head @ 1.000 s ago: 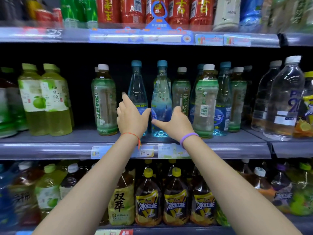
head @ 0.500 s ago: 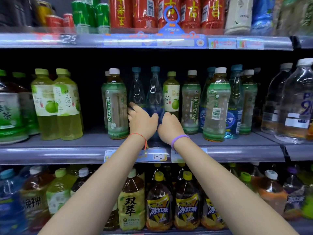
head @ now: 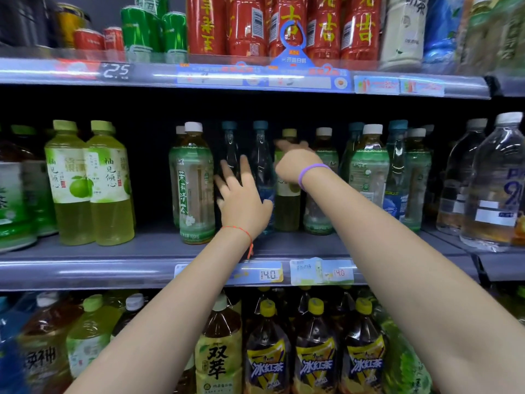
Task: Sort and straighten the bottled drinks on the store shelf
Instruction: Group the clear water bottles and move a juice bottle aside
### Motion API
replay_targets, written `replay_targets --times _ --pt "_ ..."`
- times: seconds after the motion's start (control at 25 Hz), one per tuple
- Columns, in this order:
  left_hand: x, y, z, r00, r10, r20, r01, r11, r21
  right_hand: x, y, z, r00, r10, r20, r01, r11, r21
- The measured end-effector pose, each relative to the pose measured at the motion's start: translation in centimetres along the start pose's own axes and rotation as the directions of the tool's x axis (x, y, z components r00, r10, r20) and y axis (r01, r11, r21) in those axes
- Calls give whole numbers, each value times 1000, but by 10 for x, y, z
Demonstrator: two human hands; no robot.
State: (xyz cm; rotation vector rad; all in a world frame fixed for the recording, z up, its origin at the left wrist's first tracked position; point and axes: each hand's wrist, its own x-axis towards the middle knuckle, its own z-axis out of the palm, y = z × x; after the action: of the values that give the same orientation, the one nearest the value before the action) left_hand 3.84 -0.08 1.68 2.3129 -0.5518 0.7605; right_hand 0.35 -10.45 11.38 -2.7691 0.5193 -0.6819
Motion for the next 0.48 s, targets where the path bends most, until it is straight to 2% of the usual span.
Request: replay_targets --times 0.08,0.16,0.24,0.32,0.48 --pt "1 0 -1 997 70 -27 -69 997 27 4 2 5 1000 12 -18 -12 1000 -20" --pt "-1 -3 -3 994 95 -46 -95 995 18 -5 6 10 983 -61 -174 47 995 -85" --pt "-2 -7 -4 992 97 -82 -100 995 -27 -18 11 12 926 -176 -335 107 971 -215" --pt "-2 -7 -5 993 78 -88 -84 994 -69 -27 13 11 897 -245 -368 129 941 -312" --pt "-8 3 -7 992 83 -92 -94 989 -116 -34 15 3 872 -291 -394 145 922 -359"
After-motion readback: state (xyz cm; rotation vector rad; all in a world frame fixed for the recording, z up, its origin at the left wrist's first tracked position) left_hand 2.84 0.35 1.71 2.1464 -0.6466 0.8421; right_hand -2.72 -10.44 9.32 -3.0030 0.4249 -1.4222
